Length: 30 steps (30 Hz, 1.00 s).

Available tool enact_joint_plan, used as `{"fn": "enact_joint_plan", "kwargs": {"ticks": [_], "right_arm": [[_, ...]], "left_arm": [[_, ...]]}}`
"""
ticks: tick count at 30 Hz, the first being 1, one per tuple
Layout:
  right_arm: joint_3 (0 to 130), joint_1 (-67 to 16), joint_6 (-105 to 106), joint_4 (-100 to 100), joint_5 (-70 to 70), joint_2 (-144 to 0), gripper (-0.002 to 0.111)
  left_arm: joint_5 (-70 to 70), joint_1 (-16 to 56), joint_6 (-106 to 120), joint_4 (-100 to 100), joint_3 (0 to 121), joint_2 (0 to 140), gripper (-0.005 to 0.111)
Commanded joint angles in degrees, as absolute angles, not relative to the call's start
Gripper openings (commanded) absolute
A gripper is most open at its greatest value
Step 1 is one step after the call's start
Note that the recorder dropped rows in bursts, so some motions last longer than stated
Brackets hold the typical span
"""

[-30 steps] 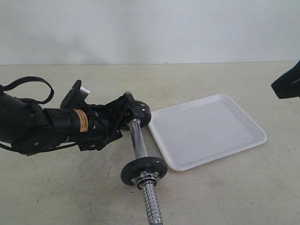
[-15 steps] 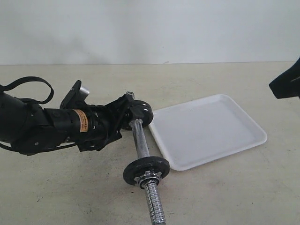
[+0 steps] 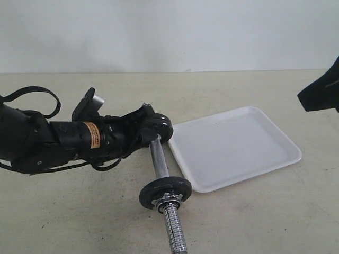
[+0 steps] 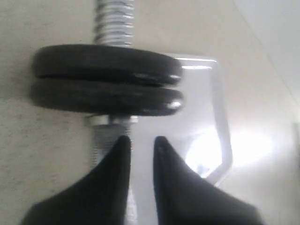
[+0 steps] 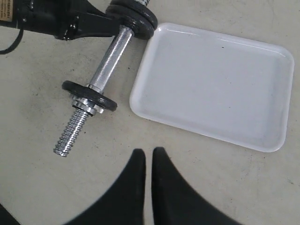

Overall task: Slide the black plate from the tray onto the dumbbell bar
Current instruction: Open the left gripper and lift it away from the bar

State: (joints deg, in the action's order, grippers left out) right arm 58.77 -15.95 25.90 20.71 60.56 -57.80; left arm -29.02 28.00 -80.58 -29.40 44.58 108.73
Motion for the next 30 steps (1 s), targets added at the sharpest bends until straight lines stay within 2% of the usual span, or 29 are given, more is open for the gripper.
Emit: {"fn": "enact_joint_plan", "kwargs": {"ticks": [1,4,12,22,30], "right_arm": [[58.8,-15.9,26.5,22.9,60.9,-57.3,0.000],[60.1,-15.9,27.1,22.9,61.0,-57.3,0.000],[71.4,-15.9,30.2,27.2,61.0,-57.3,0.000],[88.7,-15.9,33.5,30.6,70.0,-53.5,0.000],[89.9,-15.9,32.4,30.3,70.0,-37.7,0.000]], "left_arm": [[-42.9,28.5,-75.9,-35.0,44.8,104.8,0.004],[-45.2,28.5,-72.4,-35.2,44.8,99.9,0.004],[-33.3,28.5,-56.7,-35.4,44.8,78.3,0.004],[5.8,28.5,-49.2,-45.0,45.5,46.3,0.004],[4.7,28.6,-49.2,-40.1,44.4,25.1,0.004]]}}
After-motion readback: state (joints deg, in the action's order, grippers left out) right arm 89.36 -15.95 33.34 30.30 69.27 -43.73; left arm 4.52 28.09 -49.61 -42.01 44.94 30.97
